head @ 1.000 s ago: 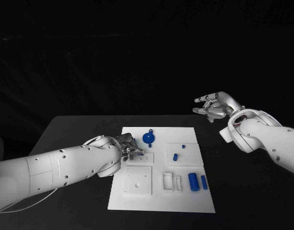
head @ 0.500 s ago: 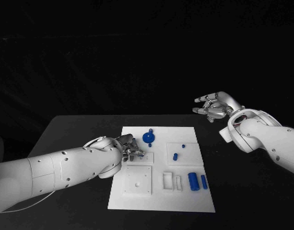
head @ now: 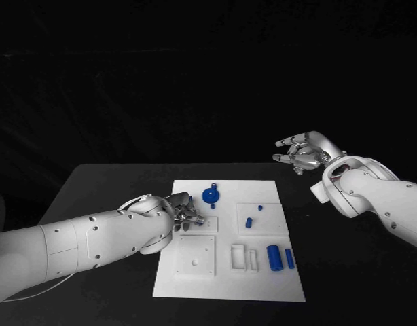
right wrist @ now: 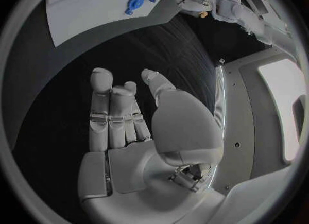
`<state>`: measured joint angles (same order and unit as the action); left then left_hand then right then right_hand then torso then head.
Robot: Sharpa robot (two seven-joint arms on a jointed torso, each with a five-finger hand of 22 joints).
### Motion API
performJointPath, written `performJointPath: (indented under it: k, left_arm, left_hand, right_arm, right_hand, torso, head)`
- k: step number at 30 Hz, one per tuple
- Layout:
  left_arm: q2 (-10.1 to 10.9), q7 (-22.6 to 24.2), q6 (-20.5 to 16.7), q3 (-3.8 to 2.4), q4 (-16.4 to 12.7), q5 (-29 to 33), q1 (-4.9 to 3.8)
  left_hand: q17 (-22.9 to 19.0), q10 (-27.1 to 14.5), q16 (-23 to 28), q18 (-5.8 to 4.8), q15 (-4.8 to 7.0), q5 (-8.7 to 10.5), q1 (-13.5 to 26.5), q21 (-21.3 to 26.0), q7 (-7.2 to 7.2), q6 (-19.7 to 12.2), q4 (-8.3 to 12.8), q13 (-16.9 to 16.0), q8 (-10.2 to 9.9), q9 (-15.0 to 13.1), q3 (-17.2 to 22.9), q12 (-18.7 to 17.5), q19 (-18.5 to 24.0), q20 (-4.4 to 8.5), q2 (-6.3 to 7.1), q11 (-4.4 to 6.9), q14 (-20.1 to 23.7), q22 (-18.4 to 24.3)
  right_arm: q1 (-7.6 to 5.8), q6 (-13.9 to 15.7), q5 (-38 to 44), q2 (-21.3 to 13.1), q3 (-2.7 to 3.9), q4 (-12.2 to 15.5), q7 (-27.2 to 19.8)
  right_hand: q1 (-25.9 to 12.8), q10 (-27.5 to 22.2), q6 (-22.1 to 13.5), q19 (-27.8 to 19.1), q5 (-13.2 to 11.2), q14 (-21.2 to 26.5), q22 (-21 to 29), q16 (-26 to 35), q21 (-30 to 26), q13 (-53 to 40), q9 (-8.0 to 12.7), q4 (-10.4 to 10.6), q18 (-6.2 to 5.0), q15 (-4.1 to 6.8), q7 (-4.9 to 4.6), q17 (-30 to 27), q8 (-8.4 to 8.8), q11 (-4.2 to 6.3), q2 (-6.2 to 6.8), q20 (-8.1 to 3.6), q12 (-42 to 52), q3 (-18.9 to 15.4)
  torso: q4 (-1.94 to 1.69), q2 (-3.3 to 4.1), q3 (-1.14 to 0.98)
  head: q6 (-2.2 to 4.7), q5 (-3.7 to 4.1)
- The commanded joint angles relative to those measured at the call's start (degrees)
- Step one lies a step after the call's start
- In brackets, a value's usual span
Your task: Assemble the parts on the task board
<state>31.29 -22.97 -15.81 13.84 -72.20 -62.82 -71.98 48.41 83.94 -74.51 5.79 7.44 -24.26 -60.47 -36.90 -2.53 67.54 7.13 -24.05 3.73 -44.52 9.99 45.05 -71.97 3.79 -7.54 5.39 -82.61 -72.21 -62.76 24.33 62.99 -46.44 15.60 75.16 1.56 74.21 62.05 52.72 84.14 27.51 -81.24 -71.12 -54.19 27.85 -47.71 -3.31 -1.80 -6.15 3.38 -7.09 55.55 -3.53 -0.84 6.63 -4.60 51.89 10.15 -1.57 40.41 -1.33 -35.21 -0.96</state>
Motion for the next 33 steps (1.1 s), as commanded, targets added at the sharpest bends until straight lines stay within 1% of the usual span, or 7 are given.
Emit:
performJointPath:
  k: [1,6,11,16,21,29,33]
  left_arm:
    - [-0.1,-0.4,1.7,-0.03,-0.1,-0.9,0.04]
    - [0.0,-0.7,2.3,-0.03,-0.1,-1.4,0.04]
    - [0.0,-1.0,2.8,-0.03,-0.2,-2.4,0.06]
    - [0.0,-1.1,3.0,-0.03,-0.2,-2.7,0.08]
    - [0.0,-1.2,3.2,-0.03,-0.1,-2.8,0.10]
    - [0.0,-1.4,4.3,-0.03,0.2,-4.7,0.11]
    - [-0.2,-1.1,5.2,-0.03,0.3,-5.6,0.13]
  left_hand:
    - [0.0,2.7,-0.2,0.83,-0.30,-0.40,-0.9,0.2,6.30,12.9,0.9,-0.1,0.2,-21.7,0.9,0.2,0.0,-0.16,-0.73,0.35,-0.1,-0.1]
    - [0.0,2.7,-0.2,0.79,-0.31,-0.44,-0.9,0.3,6.29,12.9,1.0,-0.1,0.2,-21.7,0.9,0.2,0.0,-0.12,-0.72,0.34,0.0,-0.2]
    - [-0.3,2.7,-0.1,0.71,-0.27,-0.10,-0.8,0.4,6.27,12.8,0.8,-0.1,0.2,-21.8,0.9,0.1,0.0,-0.02,-0.97,0.34,0.0,-0.3]
    - [-0.3,2.7,-0.1,0.68,-0.27,0.03,-0.8,0.5,6.27,12.8,0.8,-0.1,0.2,-21.8,0.9,0.1,0.0,0.01,-0.97,0.35,0.0,-0.3]
    - [-0.4,2.7,0.0,0.56,-0.29,0.20,-0.8,0.6,6.27,12.8,0.7,0.0,0.2,-21.8,0.8,0.1,-0.1,0.09,-0.94,0.33,0.0,-0.4]
    - [-0.4,2.7,-0.1,0.48,-0.30,0.59,-0.8,0.7,6.27,12.8,0.7,0.0,0.2,-21.8,0.6,0.1,-0.1,0.13,-0.84,0.33,0.0,-0.5]
    - [-0.3,2.7,-0.1,0.45,-0.30,0.78,-0.7,0.8,6.28,12.8,0.5,-0.1,0.2,-21.8,0.5,0.1,-0.1,0.13,-0.93,0.33,0.0,-0.6]
  right_arm:
    - [0.05,-0.7,0.5,0.0,0.03,0.0,-0.2]
    - [0.09,-0.9,0.5,0.1,0.03,0.0,-0.2]
    - [0.21,-1.0,0.5,0.2,0.03,-0.1,-0.3]
    - [0.28,-1.1,0.5,0.2,0.03,-0.1,-0.3]
    - [0.35,-1.1,0.5,0.3,0.03,-0.1,-0.3]
    - [0.39,-1.0,0.4,0.3,0.03,-0.2,-0.3]
    - [0.41,-1.3,0.0,0.3,0.03,-0.3,-0.6]
  right_hand:
    - [-0.5,0.1,0.4,2.4,0.3,-0.2,0.0,-0.4,0.3,0.0,-0.1,0.3,-0.65,0.27,0.06,0.2,0.19,0.35,0.01,-0.20,0.3,-0.1]
    - [-0.5,0.1,0.4,2.4,0.3,-0.2,0.0,-0.4,0.3,0.0,-0.1,0.3,-0.65,0.27,0.06,0.2,0.19,0.35,0.01,-0.20,0.3,-0.1]
    - [-0.5,0.0,0.3,2.4,0.4,-0.2,0.0,-0.4,0.4,0.0,0.0,0.3,-0.67,0.26,0.07,0.2,0.20,0.34,0.10,-0.19,0.3,-0.2]
    - [-0.6,0.1,0.3,2.4,0.5,-0.2,-0.1,-0.5,0.6,0.0,0.0,0.3,-0.69,0.26,0.06,0.2,0.20,0.34,0.06,-0.19,0.3,-0.4]
    - [-0.6,0.1,0.3,2.4,0.5,-0.2,-0.1,-0.5,0.6,0.0,0.0,0.3,-0.69,0.26,0.06,0.2,0.20,0.34,0.06,-0.19,0.3,-0.4]
    - [-0.6,0.0,0.3,2.4,0.6,-0.2,-0.1,-0.5,0.6,0.0,0.0,0.4,-0.72,0.26,0.07,0.2,0.21,0.34,-0.10,-0.18,0.3,-0.5]
    - [-0.6,0.0,0.3,2.4,0.6,-0.1,0.0,-0.4,0.6,0.0,0.0,0.5,-0.73,0.26,0.05,0.2,0.21,0.35,-0.18,-0.17,0.2,-0.3]
  torso:
    - [-0.03,-0.01,0.00]
    - [-0.04,-0.01,-0.03]
    - [-0.03,-0.04,0.00]
    - [-0.12,0.01,0.03]
    - [0.02,0.01,0.05]
    - [0.02,0.01,0.01]
    - [0.03,0.01,0.02]
  head:
    - [0.01,-0.12]
    - [-0.17,-0.14]
    - [-0.18,-0.42]
    - [-0.23,-0.30]
    - [-0.24,-0.30]
    - [-0.28,-0.37]
    - [-0.24,-0.23]
